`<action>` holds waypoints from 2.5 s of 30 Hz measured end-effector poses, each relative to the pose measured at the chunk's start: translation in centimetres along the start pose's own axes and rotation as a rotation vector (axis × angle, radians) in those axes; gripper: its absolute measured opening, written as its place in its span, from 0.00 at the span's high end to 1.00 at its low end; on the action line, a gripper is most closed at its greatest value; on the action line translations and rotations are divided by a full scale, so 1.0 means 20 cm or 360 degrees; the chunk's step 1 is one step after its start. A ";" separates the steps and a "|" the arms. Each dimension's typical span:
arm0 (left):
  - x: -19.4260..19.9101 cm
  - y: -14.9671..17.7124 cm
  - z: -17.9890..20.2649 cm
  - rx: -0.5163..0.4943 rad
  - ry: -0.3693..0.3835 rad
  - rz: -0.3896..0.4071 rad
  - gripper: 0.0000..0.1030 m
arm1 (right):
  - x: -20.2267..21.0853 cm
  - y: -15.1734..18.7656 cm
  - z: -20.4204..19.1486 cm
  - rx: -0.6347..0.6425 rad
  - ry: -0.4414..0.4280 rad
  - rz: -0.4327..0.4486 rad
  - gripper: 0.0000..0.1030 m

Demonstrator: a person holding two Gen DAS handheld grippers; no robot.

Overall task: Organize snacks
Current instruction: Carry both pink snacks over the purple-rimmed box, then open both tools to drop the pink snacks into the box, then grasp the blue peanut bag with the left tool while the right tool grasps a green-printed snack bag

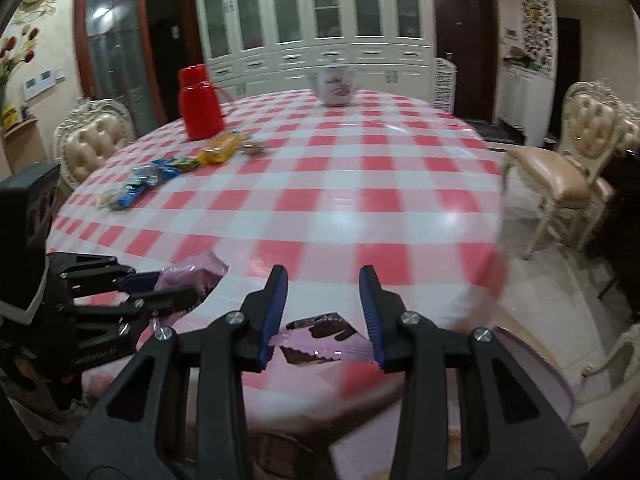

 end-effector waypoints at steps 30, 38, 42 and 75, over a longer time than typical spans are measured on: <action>-0.34 -0.10 0.78 -0.0344 0.0584 -0.0175 0.32 | 0.05 0.15 1.07 -0.0168 0.0575 -0.0312 0.30; -0.21 -0.10 0.40 -0.0134 0.0427 -0.0079 0.31 | -0.03 0.04 0.76 -0.0169 0.0401 -0.0180 0.29; -0.05 -0.12 0.15 0.0020 0.0331 0.0048 0.29 | -0.11 0.01 0.48 -0.0117 0.0263 -0.0131 0.30; 0.17 0.91 -2.09 0.0832 -0.0765 -0.0390 0.13 | -1.33 -0.23 -1.19 0.0185 -0.0324 -0.0499 0.28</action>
Point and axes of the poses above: each gripper's, at about its wrist camera, not at the fingertips, and x roughly against the way its jaws point, z to its right, y to its underside, the point moved 10 cm from there along -x, roughly the way its jaws point, and after that the axes turned 15 degrees about -x, right-handed, at the moved point
